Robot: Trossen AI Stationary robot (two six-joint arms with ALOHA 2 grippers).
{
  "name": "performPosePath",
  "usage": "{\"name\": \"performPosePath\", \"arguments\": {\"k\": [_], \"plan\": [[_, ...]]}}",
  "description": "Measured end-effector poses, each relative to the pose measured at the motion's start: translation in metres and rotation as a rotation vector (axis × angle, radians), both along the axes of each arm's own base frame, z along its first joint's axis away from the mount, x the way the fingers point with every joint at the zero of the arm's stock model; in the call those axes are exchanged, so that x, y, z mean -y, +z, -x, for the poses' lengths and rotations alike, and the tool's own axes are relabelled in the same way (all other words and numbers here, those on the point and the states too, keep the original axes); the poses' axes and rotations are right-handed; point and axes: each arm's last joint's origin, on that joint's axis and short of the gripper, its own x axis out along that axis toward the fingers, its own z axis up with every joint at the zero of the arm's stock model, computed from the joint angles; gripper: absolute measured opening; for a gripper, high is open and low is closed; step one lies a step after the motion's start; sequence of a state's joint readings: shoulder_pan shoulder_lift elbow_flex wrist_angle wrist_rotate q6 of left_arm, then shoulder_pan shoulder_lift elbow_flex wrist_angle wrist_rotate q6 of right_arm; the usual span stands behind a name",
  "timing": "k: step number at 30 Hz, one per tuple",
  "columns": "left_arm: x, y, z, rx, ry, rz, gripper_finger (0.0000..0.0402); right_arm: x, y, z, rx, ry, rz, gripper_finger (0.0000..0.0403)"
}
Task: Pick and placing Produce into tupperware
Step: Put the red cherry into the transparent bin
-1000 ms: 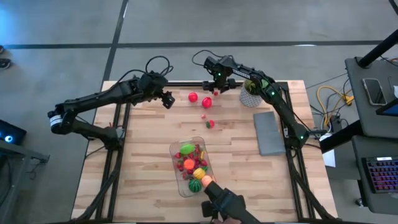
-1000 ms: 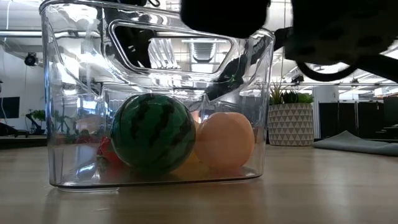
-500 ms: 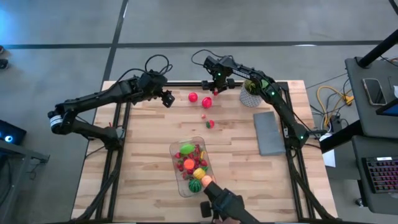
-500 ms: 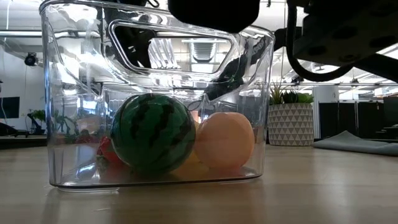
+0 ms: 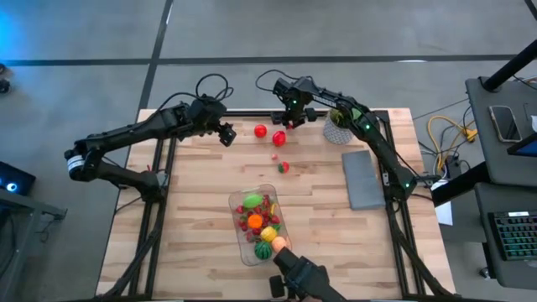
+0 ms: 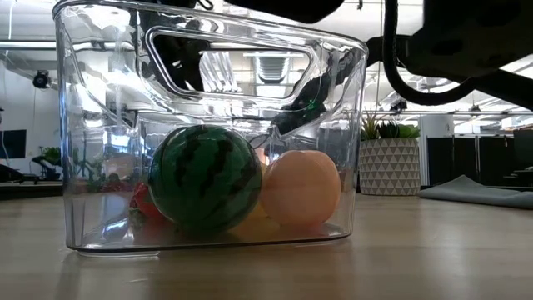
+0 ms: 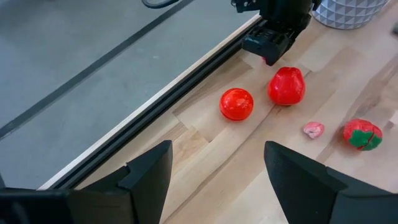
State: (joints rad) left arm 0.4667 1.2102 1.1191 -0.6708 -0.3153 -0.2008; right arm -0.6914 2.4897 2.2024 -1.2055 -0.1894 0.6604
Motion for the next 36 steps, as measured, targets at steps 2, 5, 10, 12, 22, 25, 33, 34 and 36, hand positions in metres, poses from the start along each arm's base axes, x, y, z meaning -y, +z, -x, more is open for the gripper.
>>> {"name": "performPosePath", "arguments": {"k": [2,5,10,12,22,25,33,34,36], "plan": [[0.0,0.0,0.0,0.0,0.0,0.0,0.0239,0.0,0.0,0.0,0.0,0.006,0.004,0.0112],[0.0,0.0,0.0,0.0,0.0,0.0,0.0239,0.0,0.0,0.0,0.001,0.01,0.011,0.0095],[0.0,-0.001,0.0,-0.002,0.0,0.002,0.0239,0.001,0.001,0.0,-0.022,0.028,0.047,0.0076],[0.0,-0.002,0.0,-0.005,0.0,0.004,0.0239,0.0,0.001,-0.001,-0.023,0.037,0.052,0.0071],[0.0,-0.005,0.001,-0.012,-0.001,0.008,0.0239,-0.007,0.023,-0.001,-0.022,0.085,0.118,0.0052],[0.0,-0.005,0.0,-0.009,0.0,0.007,0.0239,-0.006,0.023,0.001,-0.056,0.087,0.132,0.0054],[0.0,-0.004,0.0,-0.008,-0.002,0.005,0.0239,-0.003,0.024,-0.001,-0.028,0.109,0.173,0.0131],[0.0,-0.004,0.0,-0.009,-0.004,0.004,0.0239,-0.003,0.024,-0.001,-0.028,0.11,0.173,0.0146],[0.0,-0.004,0.0,-0.013,-0.01,-0.002,0.0239,-0.004,0.024,-0.001,-0.032,0.123,0.169,0.0175]]}}
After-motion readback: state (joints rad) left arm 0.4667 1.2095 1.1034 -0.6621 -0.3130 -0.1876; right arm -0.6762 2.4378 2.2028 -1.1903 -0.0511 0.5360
